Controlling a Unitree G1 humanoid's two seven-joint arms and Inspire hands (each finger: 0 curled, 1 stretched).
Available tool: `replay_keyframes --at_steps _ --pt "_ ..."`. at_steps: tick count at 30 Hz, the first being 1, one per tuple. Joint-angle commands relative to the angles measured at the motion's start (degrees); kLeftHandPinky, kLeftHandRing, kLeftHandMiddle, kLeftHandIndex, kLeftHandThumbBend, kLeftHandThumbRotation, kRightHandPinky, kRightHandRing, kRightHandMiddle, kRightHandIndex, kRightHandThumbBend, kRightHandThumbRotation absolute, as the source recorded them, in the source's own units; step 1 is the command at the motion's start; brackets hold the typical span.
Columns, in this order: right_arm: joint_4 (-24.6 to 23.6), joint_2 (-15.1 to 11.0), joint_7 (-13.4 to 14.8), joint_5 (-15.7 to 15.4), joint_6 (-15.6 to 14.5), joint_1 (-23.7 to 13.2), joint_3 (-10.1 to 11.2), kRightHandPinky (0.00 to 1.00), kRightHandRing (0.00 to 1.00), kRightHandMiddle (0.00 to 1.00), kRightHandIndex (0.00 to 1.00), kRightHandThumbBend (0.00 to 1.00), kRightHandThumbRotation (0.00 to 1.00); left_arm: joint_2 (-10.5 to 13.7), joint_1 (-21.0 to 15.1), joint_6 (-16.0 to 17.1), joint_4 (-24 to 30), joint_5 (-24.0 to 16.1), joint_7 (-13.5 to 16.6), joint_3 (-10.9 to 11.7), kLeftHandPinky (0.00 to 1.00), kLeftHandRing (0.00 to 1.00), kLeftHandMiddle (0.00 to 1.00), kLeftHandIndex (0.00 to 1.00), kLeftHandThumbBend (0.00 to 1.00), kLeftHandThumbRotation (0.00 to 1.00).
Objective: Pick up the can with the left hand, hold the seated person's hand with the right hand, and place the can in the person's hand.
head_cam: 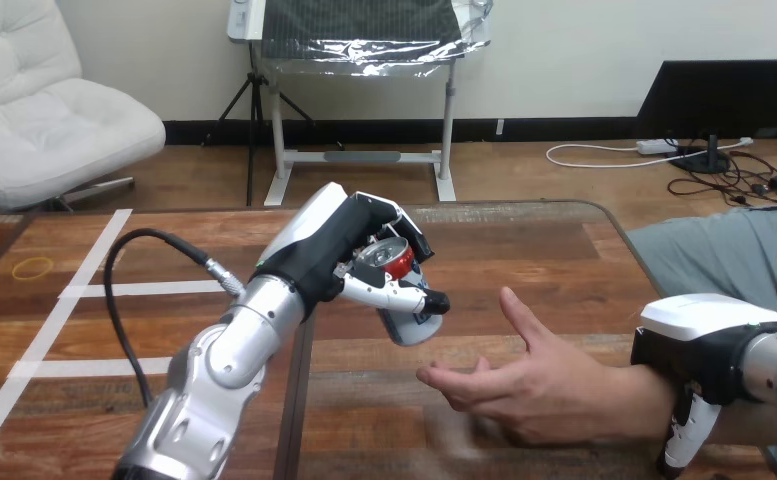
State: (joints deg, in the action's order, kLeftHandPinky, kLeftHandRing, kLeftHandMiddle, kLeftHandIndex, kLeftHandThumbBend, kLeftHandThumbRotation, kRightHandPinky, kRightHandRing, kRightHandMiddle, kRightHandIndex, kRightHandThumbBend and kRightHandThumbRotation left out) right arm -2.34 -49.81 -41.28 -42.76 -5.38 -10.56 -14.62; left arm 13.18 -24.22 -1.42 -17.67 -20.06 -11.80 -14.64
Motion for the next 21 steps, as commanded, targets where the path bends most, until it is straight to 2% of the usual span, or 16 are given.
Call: replay_keyframes --at_steps 1,10,16,21 --pt "-5.9 -2.3 1.0 1.8 1.5 -7.9 5.4 0.14 0.22 0.32 0.36 0.74 0.0 -2.7 -10.6 -1.4 -1.1 1.8 -0.7 1.2 0.28 0.35 0.43 0.47 0.7 0.0" --pt "-7.2 -2.4 -0.2 1.3 1.7 -10.7 5.8 0.14 0.21 0.3 0.4 0.73 0.0 -4.9 -14.0 -2.5 -3.6 1.9 -1.2 0.8 0.28 0.35 0.43 0.47 0.71 0.0" --pt "-8.0 -2.3 -0.2 1.4 2.0 -11.8 6.2 0.11 0.19 0.27 0.35 0.74 0.0 -6.2 -15.8 -2.0 -5.5 1.8 -1.2 0.6 0.29 0.36 0.44 0.47 0.71 0.0" --pt "-8.8 -2.1 -1.4 1.4 1.6 -13.4 6.2 0.12 0.2 0.28 0.34 0.75 0.0 -7.9 -17.8 -1.4 -7.9 1.6 -0.9 0.2 0.29 0.35 0.44 0.47 0.71 0.0"
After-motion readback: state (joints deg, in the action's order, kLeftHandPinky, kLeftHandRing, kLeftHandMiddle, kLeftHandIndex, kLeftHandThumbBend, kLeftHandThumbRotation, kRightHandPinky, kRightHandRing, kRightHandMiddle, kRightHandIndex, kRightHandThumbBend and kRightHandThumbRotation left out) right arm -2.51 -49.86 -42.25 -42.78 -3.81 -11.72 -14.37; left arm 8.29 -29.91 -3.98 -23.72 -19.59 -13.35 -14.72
